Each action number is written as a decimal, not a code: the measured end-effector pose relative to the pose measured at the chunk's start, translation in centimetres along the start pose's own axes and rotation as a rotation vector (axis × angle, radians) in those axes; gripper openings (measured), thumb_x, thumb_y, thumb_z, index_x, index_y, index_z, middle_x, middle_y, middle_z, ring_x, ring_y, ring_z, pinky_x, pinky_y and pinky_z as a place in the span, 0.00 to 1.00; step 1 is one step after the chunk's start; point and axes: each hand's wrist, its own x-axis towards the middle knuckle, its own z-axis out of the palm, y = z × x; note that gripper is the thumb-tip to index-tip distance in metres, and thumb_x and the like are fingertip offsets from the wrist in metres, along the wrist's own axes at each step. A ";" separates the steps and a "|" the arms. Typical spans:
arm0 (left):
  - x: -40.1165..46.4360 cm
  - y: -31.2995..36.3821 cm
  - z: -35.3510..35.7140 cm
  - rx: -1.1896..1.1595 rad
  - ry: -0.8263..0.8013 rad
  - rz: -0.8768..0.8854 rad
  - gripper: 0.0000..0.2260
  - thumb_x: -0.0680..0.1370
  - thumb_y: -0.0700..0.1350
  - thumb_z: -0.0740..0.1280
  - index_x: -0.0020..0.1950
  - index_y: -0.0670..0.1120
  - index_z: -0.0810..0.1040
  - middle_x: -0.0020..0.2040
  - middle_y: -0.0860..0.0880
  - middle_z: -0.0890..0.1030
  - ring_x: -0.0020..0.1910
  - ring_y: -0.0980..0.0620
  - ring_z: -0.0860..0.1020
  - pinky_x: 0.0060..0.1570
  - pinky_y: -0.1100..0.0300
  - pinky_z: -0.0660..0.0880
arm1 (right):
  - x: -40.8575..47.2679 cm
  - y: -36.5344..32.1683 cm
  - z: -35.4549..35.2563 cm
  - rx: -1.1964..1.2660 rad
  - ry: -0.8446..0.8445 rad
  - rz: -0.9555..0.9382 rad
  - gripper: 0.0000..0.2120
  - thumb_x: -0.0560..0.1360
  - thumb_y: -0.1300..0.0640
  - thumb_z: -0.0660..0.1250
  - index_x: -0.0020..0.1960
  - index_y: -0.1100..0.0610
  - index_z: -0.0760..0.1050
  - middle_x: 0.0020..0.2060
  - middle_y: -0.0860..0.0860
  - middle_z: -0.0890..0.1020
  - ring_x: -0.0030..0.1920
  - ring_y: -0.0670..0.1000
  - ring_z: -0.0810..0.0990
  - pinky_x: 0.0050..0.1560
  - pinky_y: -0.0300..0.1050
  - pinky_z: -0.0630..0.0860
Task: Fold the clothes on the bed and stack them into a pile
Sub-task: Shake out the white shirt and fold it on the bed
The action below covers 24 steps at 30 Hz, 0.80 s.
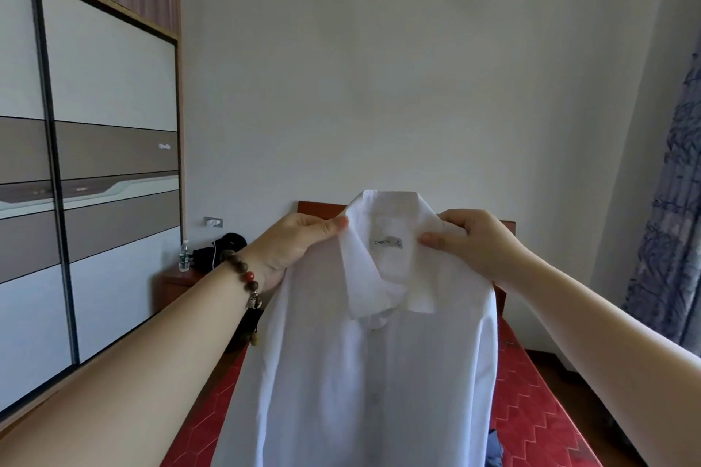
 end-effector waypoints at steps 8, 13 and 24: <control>0.2 0.3 1.2 0.142 0.150 -0.040 0.11 0.69 0.48 0.73 0.40 0.39 0.85 0.40 0.42 0.85 0.39 0.46 0.80 0.46 0.53 0.74 | 0.0 -0.4 1.0 -0.012 0.077 -0.041 0.05 0.71 0.51 0.75 0.37 0.47 0.82 0.33 0.45 0.83 0.32 0.44 0.82 0.30 0.35 0.75; -0.2 -0.7 0.5 -0.173 0.043 -0.123 0.04 0.70 0.42 0.74 0.41 0.42 0.86 0.43 0.40 0.85 0.41 0.43 0.83 0.45 0.53 0.80 | -0.2 -0.7 1.4 -0.022 0.014 -0.062 0.07 0.72 0.51 0.74 0.36 0.44 0.82 0.32 0.44 0.83 0.31 0.43 0.81 0.30 0.34 0.74; 0.9 -2.0 -0.9 0.625 0.208 0.187 0.22 0.66 0.54 0.79 0.38 0.36 0.77 0.31 0.49 0.74 0.31 0.54 0.71 0.30 0.63 0.66 | 0.3 1.3 -0.4 -0.036 -0.040 0.050 0.08 0.74 0.52 0.71 0.39 0.54 0.82 0.38 0.53 0.84 0.33 0.49 0.83 0.32 0.38 0.77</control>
